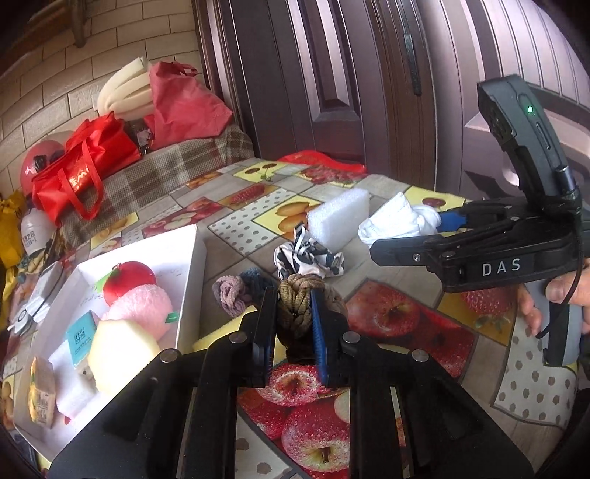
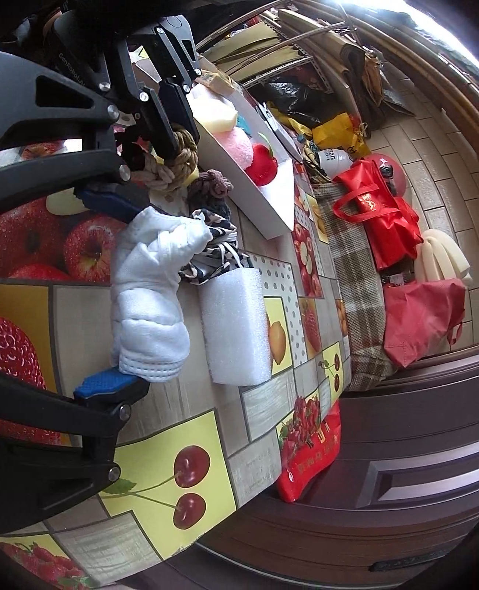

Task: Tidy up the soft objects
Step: 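Grasp the white glove with right tool while left grasps the brown braided rope toy, then carry the rope toy to the box with left tool while right carries the glove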

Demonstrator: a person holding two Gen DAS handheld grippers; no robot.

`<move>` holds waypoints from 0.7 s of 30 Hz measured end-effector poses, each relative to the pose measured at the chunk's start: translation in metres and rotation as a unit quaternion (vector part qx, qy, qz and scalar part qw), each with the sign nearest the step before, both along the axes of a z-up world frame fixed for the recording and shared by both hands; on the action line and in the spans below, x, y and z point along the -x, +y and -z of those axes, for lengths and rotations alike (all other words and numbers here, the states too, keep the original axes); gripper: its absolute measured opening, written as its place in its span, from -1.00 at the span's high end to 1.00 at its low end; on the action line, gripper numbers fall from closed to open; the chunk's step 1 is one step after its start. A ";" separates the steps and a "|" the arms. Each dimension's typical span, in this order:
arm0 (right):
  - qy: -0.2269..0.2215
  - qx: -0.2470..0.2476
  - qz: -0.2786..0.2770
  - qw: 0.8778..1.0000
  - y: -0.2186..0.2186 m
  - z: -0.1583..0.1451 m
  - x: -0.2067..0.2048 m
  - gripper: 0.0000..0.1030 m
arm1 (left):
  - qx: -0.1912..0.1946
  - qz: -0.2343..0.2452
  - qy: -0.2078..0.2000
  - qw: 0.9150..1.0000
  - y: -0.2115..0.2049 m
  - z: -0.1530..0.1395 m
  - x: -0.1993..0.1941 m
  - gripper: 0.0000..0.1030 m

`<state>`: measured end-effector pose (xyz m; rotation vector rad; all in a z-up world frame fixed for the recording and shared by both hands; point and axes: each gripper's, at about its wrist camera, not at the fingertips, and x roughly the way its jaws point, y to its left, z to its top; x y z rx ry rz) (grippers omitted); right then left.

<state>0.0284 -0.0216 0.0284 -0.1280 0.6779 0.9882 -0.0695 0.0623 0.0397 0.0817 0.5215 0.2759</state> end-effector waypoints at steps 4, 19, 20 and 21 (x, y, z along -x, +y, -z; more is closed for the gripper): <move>-0.044 -0.039 0.008 0.998 -0.007 -0.013 0.014 -0.34 | 0.017 -0.009 -0.059 0.998 0.008 -0.011 0.024 0.68; -0.099 -0.084 -0.001 0.992 0.004 -0.026 0.045 -0.34 | 0.032 -0.070 -0.099 0.992 0.040 -0.015 0.063 0.68; -0.098 -0.083 -0.003 0.992 0.005 -0.026 0.046 -0.34 | 0.033 -0.074 -0.100 0.992 0.043 -0.014 0.065 0.68; -0.097 -0.083 -0.005 0.992 0.007 -0.025 0.047 -0.34 | 0.035 -0.078 -0.101 0.991 0.046 -0.014 0.067 0.68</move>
